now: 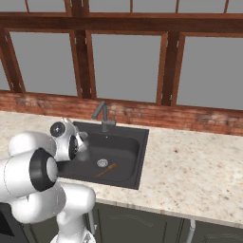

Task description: Pick the colander and jug and place them in the sink. Then turn on the water.

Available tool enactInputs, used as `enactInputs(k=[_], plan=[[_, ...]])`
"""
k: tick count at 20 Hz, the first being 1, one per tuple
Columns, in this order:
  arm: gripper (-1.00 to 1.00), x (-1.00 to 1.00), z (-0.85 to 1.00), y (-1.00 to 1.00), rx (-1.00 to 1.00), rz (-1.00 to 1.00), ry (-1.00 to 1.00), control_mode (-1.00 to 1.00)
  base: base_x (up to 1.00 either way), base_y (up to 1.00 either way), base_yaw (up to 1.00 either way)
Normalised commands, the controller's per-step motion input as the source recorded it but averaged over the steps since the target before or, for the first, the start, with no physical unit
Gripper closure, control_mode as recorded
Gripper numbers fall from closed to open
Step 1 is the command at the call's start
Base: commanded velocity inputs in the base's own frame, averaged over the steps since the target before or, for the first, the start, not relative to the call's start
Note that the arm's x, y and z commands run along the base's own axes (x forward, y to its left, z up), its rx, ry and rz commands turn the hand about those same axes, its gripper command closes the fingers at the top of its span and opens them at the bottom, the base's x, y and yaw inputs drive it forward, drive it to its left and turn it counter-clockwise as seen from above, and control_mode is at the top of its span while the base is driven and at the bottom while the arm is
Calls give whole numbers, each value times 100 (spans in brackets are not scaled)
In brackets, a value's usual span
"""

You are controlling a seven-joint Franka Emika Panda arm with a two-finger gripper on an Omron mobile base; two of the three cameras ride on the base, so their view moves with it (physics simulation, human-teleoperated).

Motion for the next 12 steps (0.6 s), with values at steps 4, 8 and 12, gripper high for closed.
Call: enactInputs(k=[4,8,12], plan=[[-100,-25,99,-24,2,4,0,-100,0,0,0],[-100,-46,100,-1,0,7,0,-100,0,0,0],[-100,-51,100,0,0,6,0,-100,0,0,0]])
